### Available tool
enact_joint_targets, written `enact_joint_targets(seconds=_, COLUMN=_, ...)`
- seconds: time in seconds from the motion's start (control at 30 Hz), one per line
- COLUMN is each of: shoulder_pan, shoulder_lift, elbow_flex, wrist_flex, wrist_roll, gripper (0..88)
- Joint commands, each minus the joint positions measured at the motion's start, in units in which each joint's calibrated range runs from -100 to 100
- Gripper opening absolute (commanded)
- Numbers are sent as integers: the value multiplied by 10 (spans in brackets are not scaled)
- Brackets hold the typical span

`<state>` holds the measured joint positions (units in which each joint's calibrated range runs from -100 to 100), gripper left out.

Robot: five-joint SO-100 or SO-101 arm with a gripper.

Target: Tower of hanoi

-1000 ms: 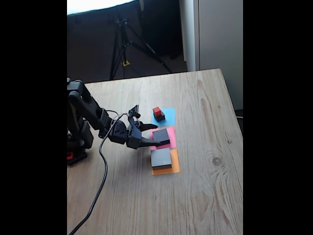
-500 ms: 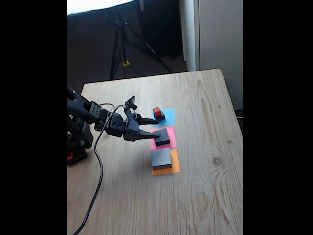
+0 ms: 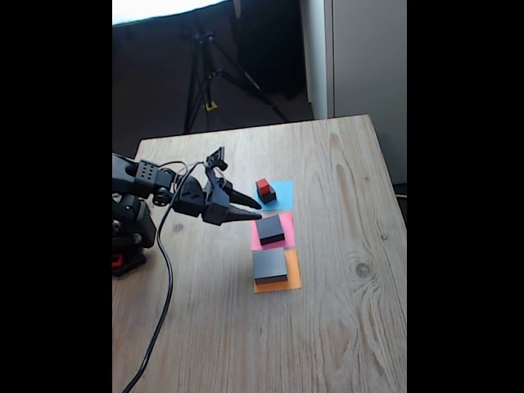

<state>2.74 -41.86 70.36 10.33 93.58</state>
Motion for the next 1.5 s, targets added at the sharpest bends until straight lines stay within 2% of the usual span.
enact_joint_targets(seconds=0.0, shoulder_pan=-23, shoulder_lift=-37, elbow_flex=-173, wrist_flex=222, wrist_roll=-54, gripper=29)
enact_joint_targets(seconds=0.1, shoulder_pan=-39, shoulder_lift=-42, elbow_flex=-263, wrist_flex=329, wrist_roll=-65, gripper=4)
enact_joint_targets(seconds=0.27, shoulder_pan=-64, shoulder_lift=-37, elbow_flex=-423, wrist_flex=484, wrist_roll=-115, gripper=5)
enact_joint_targets(seconds=0.4, shoulder_pan=-94, shoulder_lift=-30, elbow_flex=-544, wrist_flex=605, wrist_roll=-136, gripper=5)
enact_joint_targets(seconds=0.77, shoulder_pan=-163, shoulder_lift=-16, elbow_flex=-797, wrist_flex=818, wrist_roll=-167, gripper=8)
enact_joint_targets(seconds=1.07, shoulder_pan=-210, shoulder_lift=-51, elbow_flex=-849, wrist_flex=895, wrist_roll=-180, gripper=16)
enact_joint_targets(seconds=1.13, shoulder_pan=-218, shoulder_lift=-64, elbow_flex=-830, wrist_flex=895, wrist_roll=-205, gripper=54)
enact_joint_targets(seconds=1.27, shoulder_pan=-220, shoulder_lift=-92, elbow_flex=-747, wrist_flex=879, wrist_roll=-215, gripper=112)
enact_joint_targets(seconds=1.47, shoulder_pan=-205, shoulder_lift=-145, elbow_flex=-569, wrist_flex=785, wrist_roll=-150, gripper=173)
